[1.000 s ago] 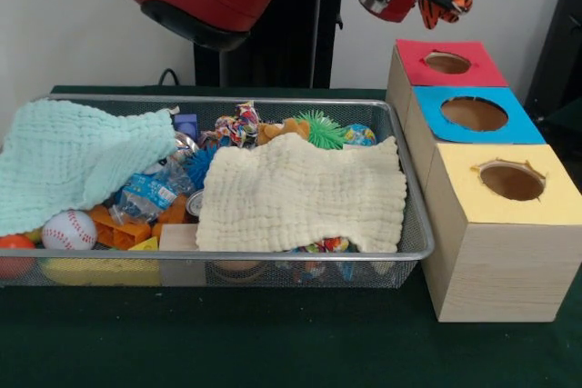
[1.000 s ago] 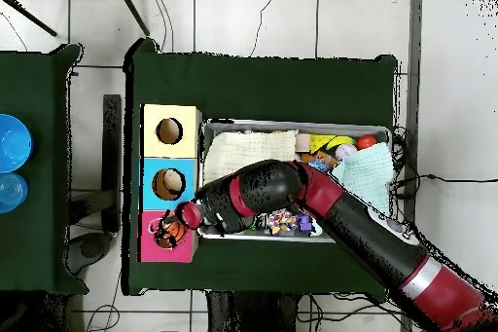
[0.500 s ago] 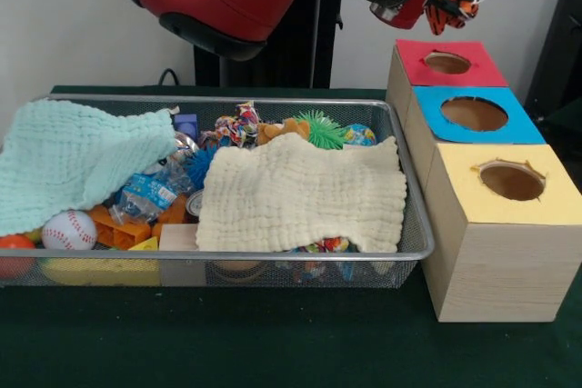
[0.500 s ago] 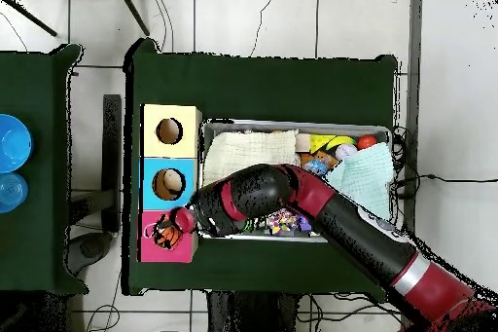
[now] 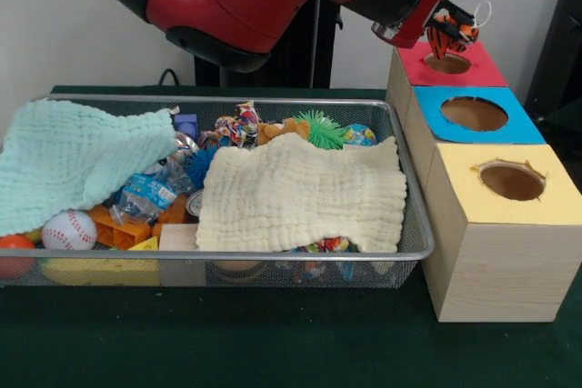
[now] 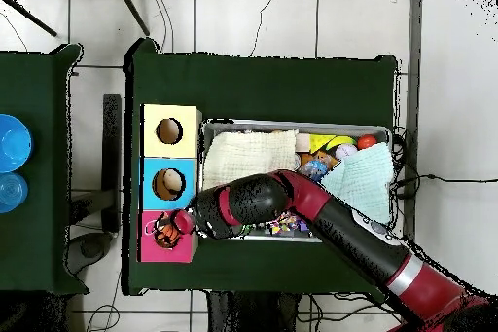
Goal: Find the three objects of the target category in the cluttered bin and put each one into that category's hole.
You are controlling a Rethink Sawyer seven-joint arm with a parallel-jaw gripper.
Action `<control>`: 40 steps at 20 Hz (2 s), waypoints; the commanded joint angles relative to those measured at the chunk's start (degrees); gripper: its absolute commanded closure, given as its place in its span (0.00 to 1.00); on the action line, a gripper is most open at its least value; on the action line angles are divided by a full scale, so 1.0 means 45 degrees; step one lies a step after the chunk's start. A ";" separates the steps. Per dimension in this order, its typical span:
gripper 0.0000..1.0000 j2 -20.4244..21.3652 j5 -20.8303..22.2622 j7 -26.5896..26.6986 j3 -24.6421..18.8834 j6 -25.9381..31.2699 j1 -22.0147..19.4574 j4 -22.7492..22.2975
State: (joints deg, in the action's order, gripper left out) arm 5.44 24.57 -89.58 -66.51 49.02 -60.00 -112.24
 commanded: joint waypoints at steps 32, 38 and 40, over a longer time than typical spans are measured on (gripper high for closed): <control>1.00 -0.1995 0.2035 0.2384 0.1486 -0.0072 -0.0102 0.0498; 1.00 -0.2117 0.2186 0.2492 0.1510 -0.0201 -0.0087 0.0548; 1.00 -0.2165 0.2258 0.2512 0.1499 -0.0263 -0.0121 0.0528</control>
State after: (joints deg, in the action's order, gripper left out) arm -2.15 31.56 -89.58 -63.88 48.70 -61.10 -112.19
